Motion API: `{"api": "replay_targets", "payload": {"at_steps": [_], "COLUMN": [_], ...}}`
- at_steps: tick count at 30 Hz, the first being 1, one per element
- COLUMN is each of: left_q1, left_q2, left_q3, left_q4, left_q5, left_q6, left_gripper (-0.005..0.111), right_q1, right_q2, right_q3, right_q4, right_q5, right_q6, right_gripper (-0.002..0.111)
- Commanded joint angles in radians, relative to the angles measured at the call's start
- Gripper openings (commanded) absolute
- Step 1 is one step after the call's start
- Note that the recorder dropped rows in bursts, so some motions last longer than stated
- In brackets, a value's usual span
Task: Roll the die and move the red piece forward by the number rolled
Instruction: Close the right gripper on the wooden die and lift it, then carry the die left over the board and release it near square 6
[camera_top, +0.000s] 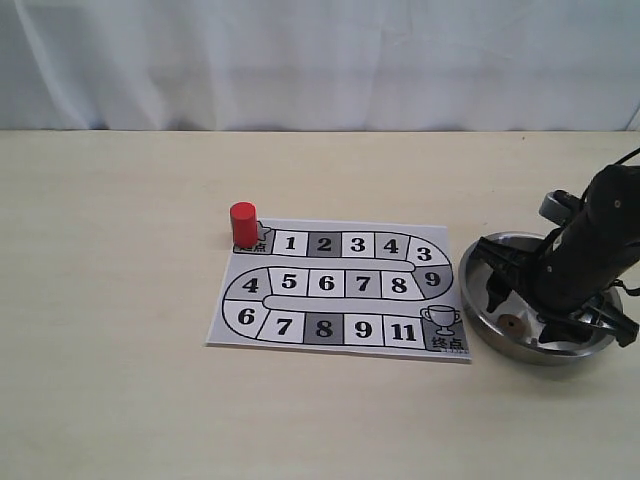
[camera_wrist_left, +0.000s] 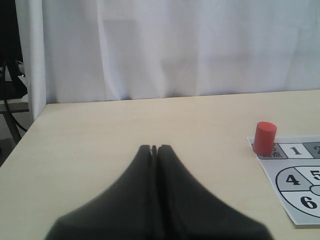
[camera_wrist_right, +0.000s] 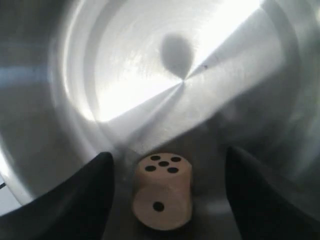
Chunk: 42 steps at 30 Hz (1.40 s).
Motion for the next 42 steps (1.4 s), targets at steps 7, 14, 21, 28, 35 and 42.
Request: {"api": "replay_targets", "payload": {"at_steps": [7,14,21,28,35,42], "left_q1": [0.000,0.000,0.000,0.000,0.000,0.000], "left_q2": [-0.003,-0.003,-0.003,-0.003,-0.003,-0.003], "left_q3": [0.003,0.003,0.003,0.003,0.003,0.003], "left_q4": [-0.002,-0.002,-0.002,-0.002,-0.002,-0.002], "left_q5": [-0.009,-0.009,-0.009,-0.009,-0.009,-0.009], "left_q6": [0.004,0.004,0.004,0.004,0.004,0.004], "left_gripper": [0.000,0.000,0.000,0.000,0.000,0.000], "right_q1": [0.002,0.002,0.000,0.000,0.000,0.002], "right_q2": [0.000,0.000,-0.013,-0.062,-0.136,-0.196], "right_q3": [-0.003,-0.003,-0.029,-0.066,-0.074,-0.074], "right_q4": [0.001,0.001,-0.003,-0.060,-0.080,0.013], "right_q5": [-0.009,-0.011,-0.031,-0.026,-0.051,-0.128], "right_q6": [0.002,0.002,0.002,0.002,-0.009,-0.224], "right_gripper": [0.043,0.017,0.005,0.005,0.005,0.005]}}
